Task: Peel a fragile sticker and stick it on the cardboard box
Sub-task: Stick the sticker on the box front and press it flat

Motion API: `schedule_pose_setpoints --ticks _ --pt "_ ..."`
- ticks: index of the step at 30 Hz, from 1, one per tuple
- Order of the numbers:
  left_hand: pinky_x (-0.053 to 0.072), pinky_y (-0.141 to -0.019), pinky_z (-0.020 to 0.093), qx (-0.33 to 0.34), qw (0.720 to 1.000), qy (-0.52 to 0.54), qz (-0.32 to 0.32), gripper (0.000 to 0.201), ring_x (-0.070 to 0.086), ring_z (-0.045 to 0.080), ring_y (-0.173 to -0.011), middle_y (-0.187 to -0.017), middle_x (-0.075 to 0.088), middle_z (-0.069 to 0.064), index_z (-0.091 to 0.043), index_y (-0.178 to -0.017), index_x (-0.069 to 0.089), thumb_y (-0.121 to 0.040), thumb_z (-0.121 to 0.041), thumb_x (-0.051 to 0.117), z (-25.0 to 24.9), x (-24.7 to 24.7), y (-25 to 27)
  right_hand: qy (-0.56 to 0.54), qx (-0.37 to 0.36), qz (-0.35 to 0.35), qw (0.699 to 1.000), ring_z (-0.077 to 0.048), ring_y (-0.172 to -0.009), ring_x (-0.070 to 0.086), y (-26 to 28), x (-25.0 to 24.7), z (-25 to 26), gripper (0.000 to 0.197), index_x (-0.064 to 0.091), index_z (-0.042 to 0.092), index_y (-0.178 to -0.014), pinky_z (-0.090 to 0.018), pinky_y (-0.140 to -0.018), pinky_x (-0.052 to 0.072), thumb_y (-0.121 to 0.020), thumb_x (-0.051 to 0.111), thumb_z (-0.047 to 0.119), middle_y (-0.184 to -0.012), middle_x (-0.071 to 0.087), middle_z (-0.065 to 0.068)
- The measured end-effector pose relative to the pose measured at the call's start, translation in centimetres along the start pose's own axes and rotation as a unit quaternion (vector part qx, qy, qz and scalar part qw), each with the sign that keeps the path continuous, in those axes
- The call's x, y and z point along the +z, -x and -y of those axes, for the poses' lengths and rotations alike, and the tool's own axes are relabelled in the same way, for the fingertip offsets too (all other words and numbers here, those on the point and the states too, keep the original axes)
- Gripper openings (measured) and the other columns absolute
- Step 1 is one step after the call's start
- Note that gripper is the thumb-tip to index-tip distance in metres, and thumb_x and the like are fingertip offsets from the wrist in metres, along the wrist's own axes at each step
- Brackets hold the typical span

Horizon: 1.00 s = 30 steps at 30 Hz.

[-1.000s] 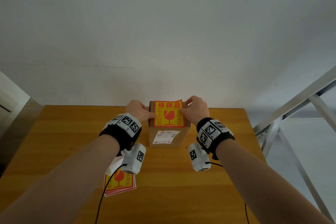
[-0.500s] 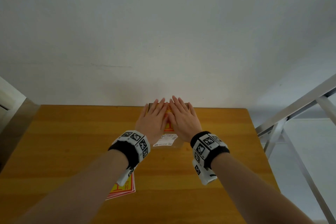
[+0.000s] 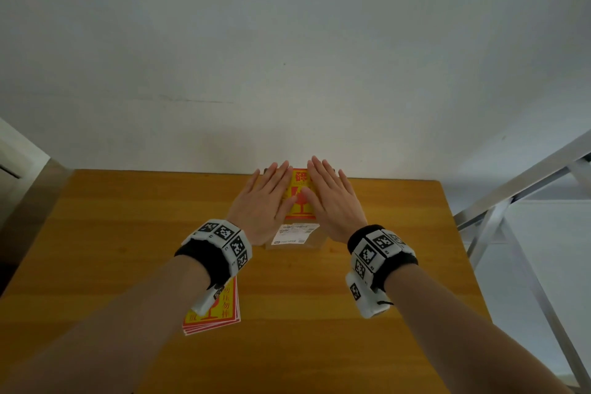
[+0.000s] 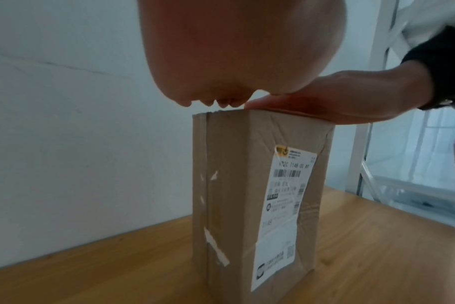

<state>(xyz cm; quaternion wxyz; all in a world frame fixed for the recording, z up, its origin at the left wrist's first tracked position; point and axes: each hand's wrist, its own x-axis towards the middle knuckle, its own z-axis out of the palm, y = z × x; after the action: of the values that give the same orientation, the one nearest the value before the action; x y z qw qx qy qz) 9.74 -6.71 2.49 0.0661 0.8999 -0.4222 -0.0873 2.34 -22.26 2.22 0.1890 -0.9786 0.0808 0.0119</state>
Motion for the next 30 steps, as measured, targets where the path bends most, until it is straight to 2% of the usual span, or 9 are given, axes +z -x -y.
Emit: schedule_pose_setpoints --ticks 4,9,14,18,21,23,27,28,30 --pt "-0.002 -0.122 0.036 0.065 0.997 -0.04 0.014 0.071 -0.013 0.012 -0.146 -0.156 -0.014 -0.007 -0.023 -0.144 -0.015 -0.083 -0.059 -0.011 1.0 0.1 1.3 0.082 -0.088 0.002 0.993 -0.011 -0.148 0.0 1.2 0.1 -0.7 0.078 0.009 0.02 -0.151 -0.038 -0.122 0.003 -0.087 0.005 0.064 -0.161 0.005 0.002" --pt "-0.001 -0.121 0.034 0.07 0.996 -0.062 0.008 0.08 -0.007 0.016 -0.148 -0.157 -0.009 -0.003 -0.019 -0.146 -0.01 -0.078 -0.061 -0.02 1.0 0.7 1.4 0.135 -0.106 0.005 0.985 -0.016 -0.148 0.008 1.1 0.5 -1.1 0.083 0.013 0.017 -0.151 -0.037 -0.121 0.003 -0.085 0.005 0.067 -0.16 0.013 -0.001" --pt "-0.007 -0.116 0.029 0.075 0.995 -0.066 0.011 0.082 -0.017 0.01 -0.141 -0.15 -0.018 -0.007 -0.021 -0.144 -0.015 -0.074 -0.063 -0.023 1.4 0.8 1.0 0.131 -0.104 0.008 0.986 -0.017 -0.148 0.008 0.8 0.7 -1.3 0.084 0.013 0.019 -0.151 -0.037 -0.121 0.005 -0.084 0.006 0.068 -0.161 0.014 -0.001" --pt "-0.005 -0.117 0.029 0.075 0.996 -0.053 0.02 0.086 -0.018 0.009 -0.14 -0.157 -0.012 -0.004 -0.021 -0.145 -0.014 -0.072 -0.066 -0.024 1.6 0.7 1.3 0.121 -0.087 0.019 0.989 -0.015 -0.149 0.004 1.3 0.3 -1.5 0.086 0.007 0.023 -0.151 -0.038 -0.122 0.007 -0.08 0.001 0.07 -0.161 0.007 0.002" --pt "0.001 -0.12 0.03 0.015 0.997 0.077 0.019 0.081 -0.014 0.009 -0.144 -0.157 -0.016 -0.004 -0.021 -0.148 -0.014 -0.08 -0.064 -0.008 1.9 0.8 1.8 -0.008 -0.02 -0.007 1.0 -0.012 -0.148 0.001 2.2 0.0 -1.5 0.076 0.003 0.022 -0.152 -0.035 -0.121 0.005 -0.088 0.013 0.063 -0.161 0.002 0.004" --pt "0.006 -0.12 0.032 -0.057 0.972 0.228 0.017 0.075 -0.007 0.009 -0.146 -0.159 -0.014 -0.004 -0.021 -0.15 -0.011 -0.087 -0.06 0.006 1.9 1.0 2.1 -0.161 0.063 -0.033 0.984 -0.013 -0.148 0.006 2.6 0.3 -1.5 0.073 0.002 0.023 -0.152 -0.038 -0.12 0.012 -0.092 0.023 0.058 -0.161 0.005 0.003" --pt "0.012 -0.118 0.037 -0.184 0.855 0.481 0.064 0.062 0.012 0.016 -0.147 -0.159 0.012 -0.005 -0.024 -0.151 0.008 -0.095 -0.052 0.013 0.6 0.6 2.7 -0.413 0.204 -0.035 0.887 -0.021 -0.138 0.038 2.3 1.9 -1.3 0.096 0.012 0.03 -0.151 -0.048 -0.111 0.037 -0.073 0.032 0.082 -0.153 0.036 -0.003" --pt "0.017 -0.115 0.035 -0.19 0.838 0.508 0.067 0.058 0.022 0.016 -0.144 -0.156 0.023 -0.004 -0.025 -0.15 0.013 -0.097 -0.049 0.014 0.3 0.4 2.8 -0.439 0.212 -0.031 0.872 -0.021 -0.131 0.048 2.3 2.2 -1.2 0.092 0.016 0.03 -0.15 -0.049 -0.106 0.042 -0.075 0.036 0.079 -0.146 0.046 -0.003" --pt "0.028 -0.105 0.03 -0.185 0.816 0.545 0.058 0.051 0.039 0.01 -0.127 -0.147 0.039 -0.002 -0.027 -0.148 0.019 -0.099 -0.042 0.02 -0.1 0.4 2.8 -0.456 0.214 -0.039 0.863 -0.02 -0.117 0.059 2.2 2.2 -0.7 0.069 0.021 0.024 -0.148 -0.047 -0.099 0.049 -0.09 0.04 0.057 -0.133 0.058 -0.003"
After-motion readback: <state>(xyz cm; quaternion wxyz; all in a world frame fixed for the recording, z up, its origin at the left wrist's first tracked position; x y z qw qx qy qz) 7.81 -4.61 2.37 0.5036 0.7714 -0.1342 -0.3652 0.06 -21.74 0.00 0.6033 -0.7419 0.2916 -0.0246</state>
